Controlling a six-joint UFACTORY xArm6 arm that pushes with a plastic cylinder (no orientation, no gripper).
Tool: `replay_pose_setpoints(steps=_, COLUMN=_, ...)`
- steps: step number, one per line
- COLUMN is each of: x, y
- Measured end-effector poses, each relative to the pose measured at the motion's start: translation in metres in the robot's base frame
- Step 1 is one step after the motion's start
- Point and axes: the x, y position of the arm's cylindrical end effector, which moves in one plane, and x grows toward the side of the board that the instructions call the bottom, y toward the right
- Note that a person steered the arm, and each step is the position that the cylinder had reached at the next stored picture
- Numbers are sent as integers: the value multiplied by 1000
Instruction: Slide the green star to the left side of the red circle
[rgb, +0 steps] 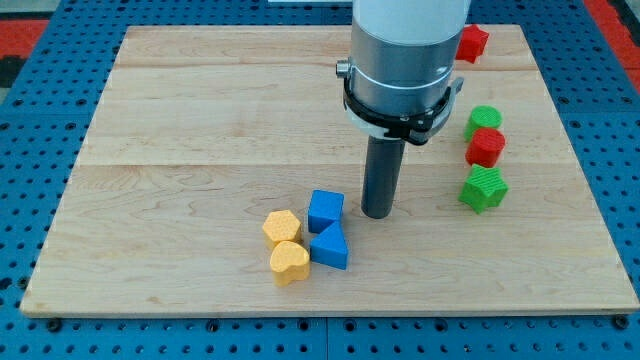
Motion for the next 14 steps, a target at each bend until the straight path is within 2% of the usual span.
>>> replay_pose_setpoints(steps=1, x=-14, y=5)
replay_pose_setpoints(steps=2, x=-47, y=35)
replay_pose_setpoints(steps=4, x=-91, y=54)
replay_pose_setpoints(steps=5, x=-86, y=71)
replay_pose_setpoints(steps=13, x=-82, y=58)
replay_pose_setpoints(steps=14, x=-90, y=72)
